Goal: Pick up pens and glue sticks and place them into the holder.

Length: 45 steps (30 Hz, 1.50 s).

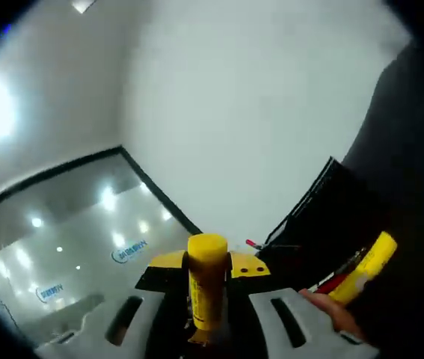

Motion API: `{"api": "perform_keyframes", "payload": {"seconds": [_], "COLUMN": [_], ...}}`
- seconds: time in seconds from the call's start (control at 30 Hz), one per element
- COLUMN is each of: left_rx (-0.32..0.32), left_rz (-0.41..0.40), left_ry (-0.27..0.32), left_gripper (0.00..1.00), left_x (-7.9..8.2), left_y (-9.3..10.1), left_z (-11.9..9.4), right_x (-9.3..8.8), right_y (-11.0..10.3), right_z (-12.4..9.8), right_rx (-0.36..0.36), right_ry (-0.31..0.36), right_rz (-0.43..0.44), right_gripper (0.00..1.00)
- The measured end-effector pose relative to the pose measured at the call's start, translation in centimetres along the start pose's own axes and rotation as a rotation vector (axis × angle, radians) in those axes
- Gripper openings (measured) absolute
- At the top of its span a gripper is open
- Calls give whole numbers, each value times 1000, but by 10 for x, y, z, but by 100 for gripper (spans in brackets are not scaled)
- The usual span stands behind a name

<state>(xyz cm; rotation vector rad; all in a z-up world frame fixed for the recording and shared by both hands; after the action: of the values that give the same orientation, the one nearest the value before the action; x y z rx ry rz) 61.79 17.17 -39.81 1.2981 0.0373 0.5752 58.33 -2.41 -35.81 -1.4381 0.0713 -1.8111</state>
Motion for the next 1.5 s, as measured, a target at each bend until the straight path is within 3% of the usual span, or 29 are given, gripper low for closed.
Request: {"api": "perform_keyframes", "payload": {"seconds": [0.17,0.33,0.43,0.5,0.6,0.73,0.8,0.93,1.23,1.37,1.5], "left_rx": [52,224,327,338,352,373,393,433,454,446,459], "left_rz": [126,312,492,603,681,771,798,830,811,784,800], "left_ry": [9,36,53,75,39,16,3,-17,0,35,14], "left_gripper": [31,38,50,57,65,83,91,96,96,95,91], "left_x": [11,25,30,31,32,33,34,34,36,39,35], "left_y": [0,-12,-17,-15,-18,-25,-30,-41,-49,-48,-50], "left_z": [-2,-10,-13,-13,-12,-11,-11,-13,-22,-24,-24], "right_x": [17,34,40,43,46,51,54,58,57,46,33], "right_y": [-5,-5,-5,-4,-2,4,7,10,17,18,18], "right_z": [-1,-4,-6,-8,-9,-8,-6,0,29,51,71], "right_rx": [-43,-70,-73,-80,-85,-90,-95,-95,-68,-35,-5], "right_ry": [-32,-62,-86,-100,-116,-121,-124,-140,-187,-223,-252], "right_rz": [-226,-398,-452,-496,-528,-546,-557,-580,-638,-653,-664], "right_gripper": [17,17,17,17,17,17,17,17,17,17,17]}}
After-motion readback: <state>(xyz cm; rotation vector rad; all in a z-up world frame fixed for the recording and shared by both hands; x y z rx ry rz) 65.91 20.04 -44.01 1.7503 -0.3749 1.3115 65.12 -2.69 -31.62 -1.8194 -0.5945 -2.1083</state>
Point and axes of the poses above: the point that each gripper's makers call its tool centre point, and the gripper's own axes: z roughly forward along the fingers, y roughly to its right, x roughly out of its top, the point moved 10 cm from there along -z, roughly backward along the fingers, and after that the axes turned 13 degrees about -z, right-handed, at the moved point
